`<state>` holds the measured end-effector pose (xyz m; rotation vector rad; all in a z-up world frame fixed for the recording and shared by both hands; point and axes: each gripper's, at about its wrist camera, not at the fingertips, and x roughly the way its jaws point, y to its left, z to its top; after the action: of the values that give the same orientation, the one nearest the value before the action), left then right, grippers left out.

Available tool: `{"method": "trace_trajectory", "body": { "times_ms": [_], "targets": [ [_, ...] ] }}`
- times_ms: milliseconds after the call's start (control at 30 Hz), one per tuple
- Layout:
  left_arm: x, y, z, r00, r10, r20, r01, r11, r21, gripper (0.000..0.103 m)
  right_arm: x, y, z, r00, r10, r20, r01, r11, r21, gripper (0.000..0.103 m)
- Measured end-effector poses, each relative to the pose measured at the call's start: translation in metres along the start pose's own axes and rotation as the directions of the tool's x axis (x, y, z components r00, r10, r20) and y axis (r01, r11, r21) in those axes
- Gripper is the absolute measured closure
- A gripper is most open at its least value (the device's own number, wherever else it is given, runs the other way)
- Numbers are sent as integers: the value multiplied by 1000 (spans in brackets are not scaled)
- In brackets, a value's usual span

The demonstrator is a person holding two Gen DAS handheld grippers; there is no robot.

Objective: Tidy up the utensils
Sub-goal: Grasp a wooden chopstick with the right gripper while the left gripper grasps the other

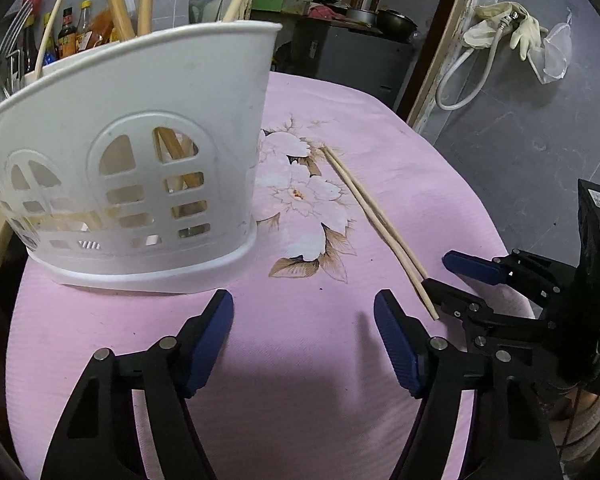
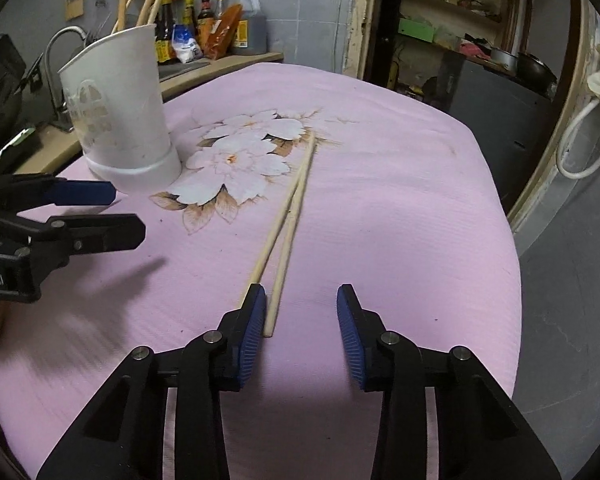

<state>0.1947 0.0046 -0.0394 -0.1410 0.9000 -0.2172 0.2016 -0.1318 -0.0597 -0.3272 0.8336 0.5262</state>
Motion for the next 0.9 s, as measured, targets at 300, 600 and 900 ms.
{"method": "trace_trajectory", "body": {
  "times_ms": [300,600,900],
  "targets": [
    [5,-10,8,999,-44,-23,44,999,12,50,1,-21,2,999,-50,9,50,999,6,99],
    [44,-44,38,988,-109,-110,116,992,55,67,-17,-47,-16,997,-78,29,76,995,60,99],
    [73,-51,58,985,-79,-154,85,996,34,95,-30,-50,-30,998,-54,29,51,994,98,100]
  ]
}}
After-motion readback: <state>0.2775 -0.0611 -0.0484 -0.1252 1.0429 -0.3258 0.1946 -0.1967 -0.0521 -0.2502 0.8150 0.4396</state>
